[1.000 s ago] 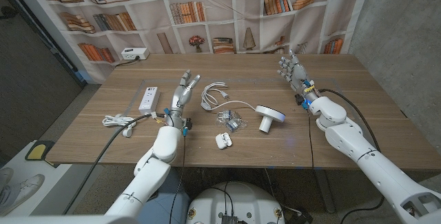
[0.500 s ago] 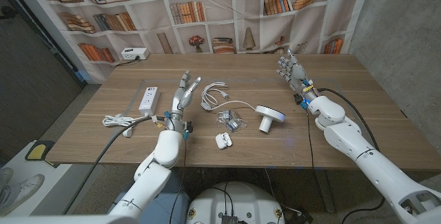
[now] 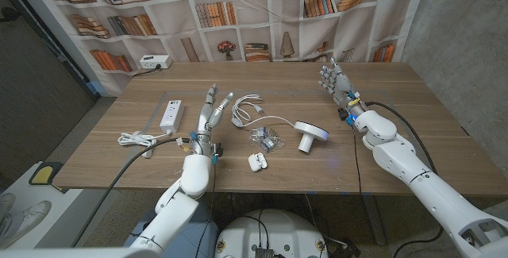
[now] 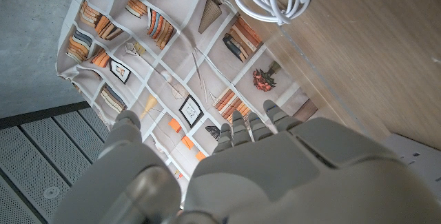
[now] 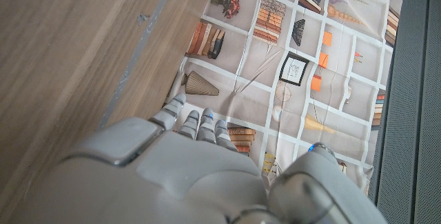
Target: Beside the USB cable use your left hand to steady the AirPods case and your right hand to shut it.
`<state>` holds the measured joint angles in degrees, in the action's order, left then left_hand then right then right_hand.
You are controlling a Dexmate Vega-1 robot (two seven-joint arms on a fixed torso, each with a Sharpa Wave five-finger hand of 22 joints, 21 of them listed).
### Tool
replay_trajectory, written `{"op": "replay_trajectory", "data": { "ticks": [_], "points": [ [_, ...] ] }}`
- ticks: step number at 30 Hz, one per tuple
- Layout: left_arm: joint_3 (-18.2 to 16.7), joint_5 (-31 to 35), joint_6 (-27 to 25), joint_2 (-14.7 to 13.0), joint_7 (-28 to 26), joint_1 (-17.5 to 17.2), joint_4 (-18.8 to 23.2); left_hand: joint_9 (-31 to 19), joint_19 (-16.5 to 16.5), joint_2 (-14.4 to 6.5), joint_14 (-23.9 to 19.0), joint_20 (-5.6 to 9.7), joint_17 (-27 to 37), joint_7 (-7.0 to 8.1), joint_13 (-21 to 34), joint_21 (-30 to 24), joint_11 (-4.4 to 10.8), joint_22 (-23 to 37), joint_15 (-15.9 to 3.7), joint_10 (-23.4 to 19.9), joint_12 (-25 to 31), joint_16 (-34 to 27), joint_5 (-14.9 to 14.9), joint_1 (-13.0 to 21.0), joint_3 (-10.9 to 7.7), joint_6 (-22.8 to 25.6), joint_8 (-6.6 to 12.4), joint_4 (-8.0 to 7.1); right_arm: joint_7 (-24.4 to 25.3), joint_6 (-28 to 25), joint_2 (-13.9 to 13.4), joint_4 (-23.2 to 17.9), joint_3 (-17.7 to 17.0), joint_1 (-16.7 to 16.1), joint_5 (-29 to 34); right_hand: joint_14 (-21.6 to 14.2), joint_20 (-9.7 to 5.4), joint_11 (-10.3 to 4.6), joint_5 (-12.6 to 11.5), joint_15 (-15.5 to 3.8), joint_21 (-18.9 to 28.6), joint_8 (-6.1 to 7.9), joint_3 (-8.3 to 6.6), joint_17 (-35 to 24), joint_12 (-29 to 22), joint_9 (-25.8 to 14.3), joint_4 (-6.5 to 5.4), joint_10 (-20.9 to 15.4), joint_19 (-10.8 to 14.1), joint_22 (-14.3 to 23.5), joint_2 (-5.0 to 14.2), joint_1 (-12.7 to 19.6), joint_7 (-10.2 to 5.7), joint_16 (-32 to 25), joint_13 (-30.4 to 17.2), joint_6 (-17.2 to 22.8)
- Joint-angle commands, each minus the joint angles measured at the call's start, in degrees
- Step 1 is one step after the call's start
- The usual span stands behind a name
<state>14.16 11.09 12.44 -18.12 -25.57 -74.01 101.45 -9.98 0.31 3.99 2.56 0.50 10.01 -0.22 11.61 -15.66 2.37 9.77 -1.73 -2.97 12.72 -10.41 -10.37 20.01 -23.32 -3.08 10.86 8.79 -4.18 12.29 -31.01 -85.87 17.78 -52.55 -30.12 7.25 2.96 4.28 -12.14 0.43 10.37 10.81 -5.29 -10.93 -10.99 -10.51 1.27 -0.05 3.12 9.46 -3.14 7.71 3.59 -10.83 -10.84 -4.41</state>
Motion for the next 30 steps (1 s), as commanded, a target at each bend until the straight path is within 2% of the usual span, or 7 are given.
{"op": "replay_trajectory", "data": {
  "ticks": [1,9,13,15,18,23,30],
  "points": [
    [0.82,1.59,1.07,-0.30,-2.70,-1.09,-0.39,-0.20,0.57,-0.03,-0.02,-0.19,0.11,-0.53,0.15,0.24,-0.10,0.04,0.36,-0.82,0.44,-0.27,-0.04,0.81,-0.05,0.17,0.33,0.37,0.39,-0.70,-0.38,-0.96,-0.07,-0.40,0.03,-0.01,0.40,0.27,-0.18,0.03,0.28,0.18,-0.29,-0.15,-0.29,-0.16,0.29,-0.19,-0.32,0.24,0.64,0.13,0.26,-0.30,-0.14,-0.26],
    [1.12,1.75,0.10,-1.56,-1.81,-1.36,0.07,-0.20,0.88,0.25,-0.27,-0.27,0.13,-0.38,0.21,0.48,0.09,0.04,0.34,-1.27,0.64,-0.34,-0.08,1.15,0.04,0.86,0.51,0.45,0.14,-0.49,-0.30,-0.56,0.13,-0.24,0.18,0.01,0.67,0.29,-0.18,0.04,0.25,0.20,-0.28,-0.15,-0.29,-0.16,0.33,-0.15,-0.46,0.24,0.68,0.16,0.27,-0.30,-0.13,-0.26],
    [0.88,-4.12,3.26,-0.56,0.41,-1.62,-0.64,-0.22,0.90,0.67,-0.02,-0.39,0.15,0.28,0.26,0.90,0.16,0.05,0.31,-0.93,0.52,-0.23,-0.22,1.55,0.17,2.49,1.00,0.53,0.11,-0.33,0.01,-0.38,0.31,-0.35,0.12,0.02,0.67,0.27,-0.18,0.00,0.25,0.20,-0.28,-0.14,-0.28,-0.16,0.36,-0.12,-0.48,0.24,0.71,0.17,0.26,-0.31,-0.13,-0.26],
    [1.13,0.09,1.75,-1.44,-1.40,-1.86,0.14,-0.23,0.89,0.74,0.00,-0.42,0.15,0.40,0.27,1.01,0.09,0.05,0.33,-0.92,0.52,-0.22,-0.25,1.64,0.19,2.86,1.09,0.54,-0.15,-0.31,0.24,-0.12,0.22,-0.37,-0.44,0.03,0.69,0.32,-0.18,0.04,0.25,0.20,-0.28,-0.14,-0.31,-0.16,0.37,-0.17,-0.50,0.24,0.72,0.17,0.23,-0.31,-0.13,-0.28],
    [0.94,-4.08,2.74,-1.47,1.27,-2.47,0.66,-0.24,0.92,0.80,0.08,-0.52,0.15,0.42,0.28,1.11,0.15,0.05,0.38,-0.78,0.47,-0.19,-0.28,1.79,0.20,2.80,1.01,0.56,0.27,0.09,0.15,-0.43,0.06,-0.65,-0.10,0.13,0.68,0.30,-0.17,0.10,0.25,0.21,-0.27,-0.14,-0.29,-0.16,0.39,-0.12,-0.53,0.24,0.73,0.18,0.25,-0.27,-0.13,-0.26],
    [1.09,-0.85,1.87,-1.44,-1.24,-3.38,1.63,-0.25,0.98,0.70,0.39,-0.55,0.17,0.66,0.32,1.51,0.29,0.04,0.38,-0.18,0.25,-0.10,-0.52,3.14,-0.16,1.83,0.58,0.92,-0.07,-0.34,-0.32,-0.71,0.15,-0.59,0.00,0.17,0.74,0.30,-0.17,0.09,0.23,0.22,-0.26,-0.14,-0.29,-0.16,0.42,-0.09,-0.62,0.24,0.76,0.19,0.18,-0.27,-0.13,-0.26],
    [0.89,2.88,-4.81,-1.26,-2.83,-5.26,5.34,-0.27,1.09,0.42,0.36,-0.71,0.18,0.76,0.37,1.91,0.49,0.03,0.32,-0.35,0.36,-0.16,-0.71,4.78,-0.68,1.35,0.42,1.22,0.62,-0.73,-0.21,-1.03,0.06,-0.86,0.00,0.24,0.76,0.30,-0.17,0.04,0.22,0.23,-0.26,-0.14,-0.30,-0.16,0.45,-0.08,-0.68,0.25,0.81,0.21,0.15,-0.26,-0.13,-0.26]
  ]
}}
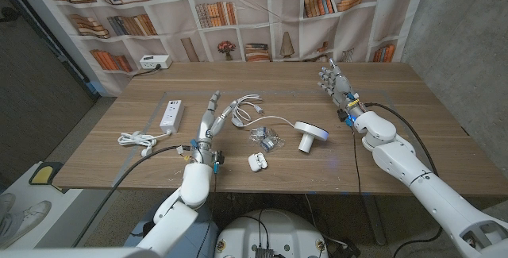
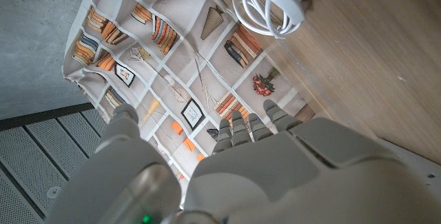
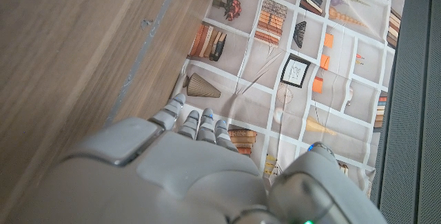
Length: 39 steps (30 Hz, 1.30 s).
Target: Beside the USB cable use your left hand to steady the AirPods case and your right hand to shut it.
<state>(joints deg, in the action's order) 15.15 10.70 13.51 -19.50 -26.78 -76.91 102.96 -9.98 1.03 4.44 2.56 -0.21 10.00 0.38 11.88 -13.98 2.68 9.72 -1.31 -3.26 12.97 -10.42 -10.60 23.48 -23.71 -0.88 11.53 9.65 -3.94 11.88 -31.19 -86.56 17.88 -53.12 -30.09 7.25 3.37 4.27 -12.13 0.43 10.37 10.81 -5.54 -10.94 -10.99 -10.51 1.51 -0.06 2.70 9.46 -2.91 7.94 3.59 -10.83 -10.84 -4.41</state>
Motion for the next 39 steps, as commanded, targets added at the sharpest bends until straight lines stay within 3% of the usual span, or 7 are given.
{"op": "replay_trajectory", "data": {
  "ticks": [1,25,27,28,31,34,39],
  "points": [
    [-0.19,2.98,-6.06,-0.11,-1.04,-2.48,4.07,-0.27,0.41,-0.06,0.36,-0.01,0.19,0.23,0.11,0.29,0.07,0.08,-0.10,-0.18,0.16,-0.17,-0.49,1.61,-0.37,-1.11,-0.33,0.41,0.39,-0.69,-0.03,-0.47,-0.11,-0.33,-0.32,0.24,0.35,0.31,-0.17,0.11,0.22,0.23,-0.01,-0.13,-0.29,-0.16,0.21,-0.06,-0.27,0.25,0.60,-0.01,0.15,-0.26,-0.13,-0.27],
    [-0.45,7.66,-6.64,-2.78,-2.13,-5.35,6.75,-0.29,0.28,1.78,0.91,-0.73,0.22,0.77,0.28,1.42,-0.65,0.13,0.77,-0.53,0.38,-0.07,-0.10,3.97,-0.07,-3.70,-0.97,0.40,0.46,-0.46,-0.21,-1.35,0.08,-0.71,0.13,0.26,0.47,0.19,-0.15,0.11,0.23,0.24,0.00,-0.13,-0.28,-0.16,0.35,0.08,-0.43,0.25,0.77,0.09,0.10,-0.30,-0.13,-0.28],
    [-0.59,7.55,-7.08,-3.36,-1.22,-5.34,7.37,-0.30,0.30,2.44,1.36,-0.55,0.23,1.01,0.34,1.66,-0.62,0.14,0.48,-0.24,0.29,0.04,-0.06,4.16,0.24,-5.13,-1.34,0.26,0.79,-0.50,-0.25,-1.36,0.23,-0.63,0.63,0.28,0.52,0.23,-0.15,0.13,0.22,0.25,0.00,-0.13,-0.28,-0.16,0.37,0.11,-0.48,0.25,0.78,0.10,0.10,-0.30,-0.13,-0.28],
    [-0.56,7.28,-6.24,-3.73,-0.91,-5.38,7.37,-0.31,0.35,2.89,1.59,0.26,0.23,1.37,0.38,1.93,-0.02,0.15,0.13,0.11,0.17,0.01,-0.10,4.73,0.41,-7.01,-1.63,0.19,1.11,-0.81,0.14,-1.56,0.03,-0.82,-0.02,0.29,0.50,0.23,-0.15,0.09,0.22,0.25,0.01,-0.13,-0.28,-0.16,0.37,0.11,-0.49,0.25,0.78,0.10,0.09,-0.30,-0.13,-0.28],
    [-0.33,10.09,-7.72,-4.69,-1.36,-5.88,8.69,-0.36,-0.52,3.47,3.23,0.64,0.23,1.66,0.51,2.78,-0.46,0.16,0.41,1.89,-0.37,0.23,-0.17,6.05,0.80,-13.75,-2.15,-0.12,0.39,-0.43,0.15,-1.22,0.37,-0.52,0.14,0.28,0.51,0.23,-0.15,0.12,0.23,0.24,0.02,-0.13,-0.29,-0.16,0.39,0.08,-0.49,0.25,0.79,0.11,0.11,-0.31,-0.13,-0.30],
    [-0.41,10.99,-8.56,-5.80,-0.58,-6.23,9.51,-0.38,-1.71,3.69,4.93,0.25,0.26,2.20,0.70,3.24,-0.63,0.18,1.12,3.44,-0.67,0.33,-0.24,6.90,1.14,-18.45,-2.00,-0.31,0.65,-1.00,0.28,-1.31,0.35,-0.43,-0.12,0.29,0.53,0.19,-0.14,0.11,0.24,0.24,0.03,-0.13,-0.30,-0.16,0.42,0.09,-0.51,0.25,0.80,0.12,0.10,-0.31,-0.13,-0.31],
    [-0.67,12.90,-10.34,-6.35,-1.13,-7.33,11.24,-0.39,-2.56,3.63,5.87,0.19,0.28,2.04,0.90,3.42,-0.11,0.19,1.15,4.47,-0.74,0.29,-0.26,7.71,1.26,-21.22,-1.81,-0.35,0.30,-0.59,0.14,-1.02,0.33,-0.38,0.00,0.33,0.56,0.25,-0.14,0.07,0.24,0.24,0.02,-0.12,-0.28,-0.16,0.46,0.16,-0.56,0.25,0.85,0.16,0.09,-0.30,-0.13,-0.32]
  ]
}}
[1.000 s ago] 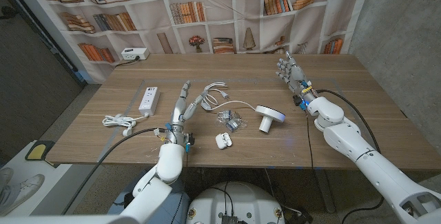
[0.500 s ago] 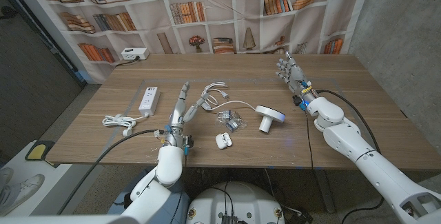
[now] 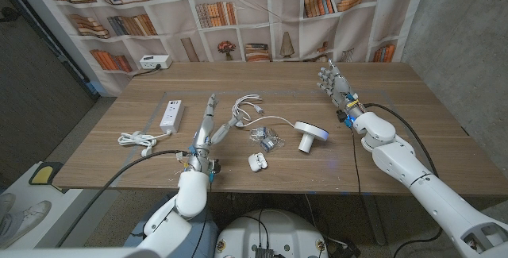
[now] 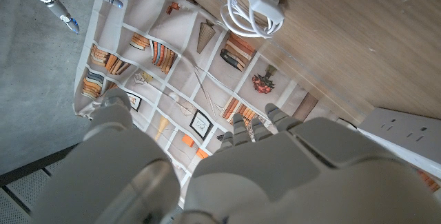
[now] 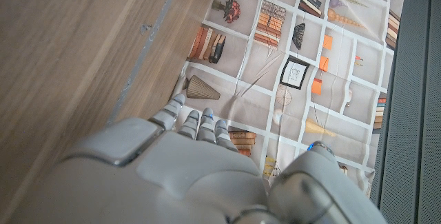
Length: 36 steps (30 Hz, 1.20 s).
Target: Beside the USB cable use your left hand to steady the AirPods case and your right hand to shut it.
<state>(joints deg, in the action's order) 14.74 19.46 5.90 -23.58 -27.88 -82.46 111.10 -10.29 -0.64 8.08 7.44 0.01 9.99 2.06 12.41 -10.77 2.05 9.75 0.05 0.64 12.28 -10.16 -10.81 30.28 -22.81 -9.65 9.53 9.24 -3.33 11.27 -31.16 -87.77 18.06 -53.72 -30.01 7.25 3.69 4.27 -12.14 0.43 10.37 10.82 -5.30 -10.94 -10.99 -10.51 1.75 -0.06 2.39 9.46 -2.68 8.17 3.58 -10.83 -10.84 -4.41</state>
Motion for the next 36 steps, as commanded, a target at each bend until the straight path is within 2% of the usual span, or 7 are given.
{"op": "replay_trajectory", "data": {
  "ticks": [1,7,9,23,28,32,36],
  "points": [
    [-0.34,4.13,-4.16,-2.35,0.83,-2.07,4.02,-0.09,-0.67,0.03,0.54,0.48,0.28,0.39,0.44,0.08,0.96,0.15,-0.85,-0.41,0.43,-0.23,-0.04,1.12,0.46,-12.52,0.47,0.03,0.29,-0.32,-0.01,-0.09,0.16,0.15,0.30,0.34,0.27,0.25,-0.13,0.08,0.24,0.23,-0.23,-0.12,-0.28,-0.16,0.23,0.18,-0.26,0.25,0.64,-0.07,0.07,-0.30,-0.13,-0.35],
    [-0.07,5.14,-3.69,-2.35,-0.51,-2.25,3.89,-0.08,-0.19,0.51,0.01,1.11,0.27,0.24,0.69,-0.10,1.51,0.13,-1.19,-2.44,1.44,-0.48,-0.05,1.18,0.99,-12.91,0.80,-0.11,0.07,-0.53,0.06,-0.03,0.17,0.27,-0.02,0.39,0.36,0.21,-0.13,0.07,0.20,0.22,-0.24,-0.12,-0.28,-0.16,0.27,0.19,-0.39,0.25,0.68,-0.03,-0.01,-0.29,-0.13,-0.41],
    [0.40,8.55,-5.66,-2.96,-1.31,-2.32,4.64,-0.07,-0.18,0.66,-0.04,1.14,0.27,0.23,0.77,-0.10,1.83,0.12,-1.13,-3.00,1.71,-0.51,-0.06,1.05,1.20,-12.97,0.86,-0.20,-0.55,-0.08,0.12,0.45,0.24,0.41,-0.16,0.38,0.36,0.21,-0.13,0.00,0.20,0.21,-0.24,-0.12,-0.27,-0.16,0.28,0.23,-0.41,0.25,0.70,-0.02,-0.02,-0.30,-0.13,-0.43],
    [1.57,12.29,-7.14,-3.69,-4.46,-3.19,5.73,-0.05,0.30,2.22,-0.87,0.62,0.35,-0.10,1.39,-0.20,1.91,0.11,-0.89,-5.53,2.99,-0.85,-0.47,-1.19,3.73,-11.80,1.52,-0.96,-0.11,-0.40,-0.34,-0.30,-0.34,-0.17,-0.43,0.44,0.50,0.18,-0.11,0.10,0.21,0.20,-0.26,-0.11,-0.28,-0.16,0.37,0.27,-0.51,0.25,0.81,0.06,-0.11,-0.29,-0.13,-0.50],
    [2.46,15.36,-10.01,-3.66,-5.75,-3.61,6.73,-0.04,0.46,2.36,-1.34,0.10,0.35,-0.15,1.67,-0.22,1.51,0.11,-0.60,-7.52,3.86,-0.98,-0.70,-1.94,4.75,-11.01,1.76,-1.16,0.14,-0.77,-0.55,-0.70,-0.42,-0.34,-0.37,0.43,0.53,0.19,-0.10,0.06,0.22,0.20,-0.25,-0.11,-0.29,-0.16,0.40,0.28,-0.52,0.25,0.83,0.08,-0.10,-0.31,-0.13,-0.51],
    [2.50,14.26,-9.80,-3.63,-5.90,-3.75,6.88,-0.03,0.55,2.33,-1.95,0.00,0.35,-0.35,1.82,-0.22,1.77,0.11,-0.67,-8.39,4.22,-1.17,-0.81,-2.33,5.30,-10.33,1.95,-1.25,-0.07,-0.56,-0.57,-0.48,-0.33,-0.25,-0.24,0.44,0.53,0.21,-0.10,0.04,0.23,0.21,-0.25,-0.11,-0.30,-0.16,0.43,0.26,-0.54,0.25,0.85,0.10,-0.11,-0.31,-0.13,-0.50],
    [3.10,16.93,-12.64,-3.96,-6.11,-3.99,8.06,0.00,1.20,2.20,-3.76,0.02,0.33,-0.34,2.11,-0.38,2.01,0.11,-1.18,-9.90,4.81,-1.71,-1.01,-2.79,6.23,-9.61,2.05,-1.31,-0.62,-0.42,-0.40,-0.18,-0.33,-0.21,-0.75,0.45,0.55,0.26,-0.09,0.09,0.23,0.21,-0.25,-0.11,-0.30,-0.16,0.45,0.28,-0.57,0.25,0.87,0.12,-0.09,-0.31,-0.13,-0.51]
  ]
}}
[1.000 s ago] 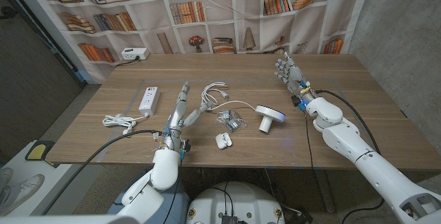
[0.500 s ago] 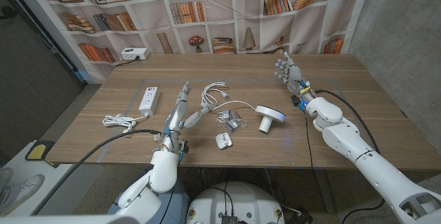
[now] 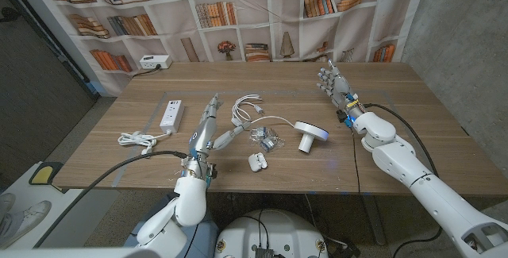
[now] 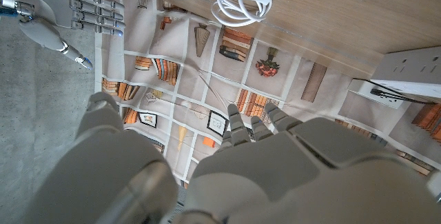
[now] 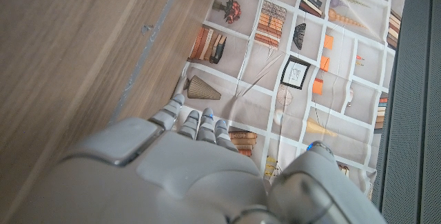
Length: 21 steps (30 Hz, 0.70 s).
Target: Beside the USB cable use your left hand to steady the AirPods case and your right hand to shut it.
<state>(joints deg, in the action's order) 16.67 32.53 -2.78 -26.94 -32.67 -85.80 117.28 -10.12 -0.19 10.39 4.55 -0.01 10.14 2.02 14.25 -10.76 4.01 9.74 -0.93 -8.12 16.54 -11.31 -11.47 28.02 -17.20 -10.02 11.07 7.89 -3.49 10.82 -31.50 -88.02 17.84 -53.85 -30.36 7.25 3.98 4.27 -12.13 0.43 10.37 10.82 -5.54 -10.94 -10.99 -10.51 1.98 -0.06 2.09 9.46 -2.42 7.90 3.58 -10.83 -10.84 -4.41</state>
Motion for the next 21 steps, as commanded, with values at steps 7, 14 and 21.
{"op": "replay_trajectory", "data": {
  "ticks": [7,14,21],
  "points": [
    [1.71,5.70,-5.96,-1.40,-0.97,-1.13,3.40,-0.17,1.67,-1.01,-2.42,0.33,0.17,-0.70,0.49,-0.57,0.20,0.10,-0.58,-0.58,0.32,-0.84,-0.54,0.32,0.74,-9.29,0.36,0.34,-0.37,0.29,-0.11,-0.30,-0.20,-0.26,-0.33,0.47,0.28,0.26,-0.07,0.14,0.24,0.22,0.00,-0.11,-0.32,-0.17,0.27,0.26,-0.30,0.25,0.65,0.41,-0.11,-0.32,-0.13,-0.53],
    [3.35,8.87,-9.74,-0.66,-2.09,-1.56,4.18,-0.17,1.93,-1.48,-2.80,0.31,0.15,-1.38,0.66,-0.47,0.15,0.09,-0.44,-0.75,0.36,-0.64,-0.54,1.26,0.71,-10.73,-0.23,0.61,-1.98,1.58,0.14,0.98,-0.17,0.32,-0.84,0.97,0.56,0.25,-0.06,0.22,0.09,0.09,-0.06,-0.10,-0.15,-0.17,0.45,0.77,-0.81,0.25,0.72,0.65,-0.08,-0.15,-0.13,-0.93],
    [5.05,12.58,-14.74,-2.34,0.94,-1.64,6.73,-0.19,1.87,-1.73,-2.97,-0.05,0.15,-2.27,0.86,-0.32,-0.03,0.10,-0.05,-0.74,0.32,-0.41,-0.45,1.96,0.81,-13.37,-0.85,0.74,-1.96,2.50,0.67,1.25,-0.07,0.27,-0.80,1.01,0.54,0.11,-0.05,0.18,0.11,0.07,-0.12,-0.10,-0.13,-0.17,0.59,0.90,-0.86,0.25,0.79,0.85,-0.11,-0.17,-0.13,-1.07]
  ]
}}
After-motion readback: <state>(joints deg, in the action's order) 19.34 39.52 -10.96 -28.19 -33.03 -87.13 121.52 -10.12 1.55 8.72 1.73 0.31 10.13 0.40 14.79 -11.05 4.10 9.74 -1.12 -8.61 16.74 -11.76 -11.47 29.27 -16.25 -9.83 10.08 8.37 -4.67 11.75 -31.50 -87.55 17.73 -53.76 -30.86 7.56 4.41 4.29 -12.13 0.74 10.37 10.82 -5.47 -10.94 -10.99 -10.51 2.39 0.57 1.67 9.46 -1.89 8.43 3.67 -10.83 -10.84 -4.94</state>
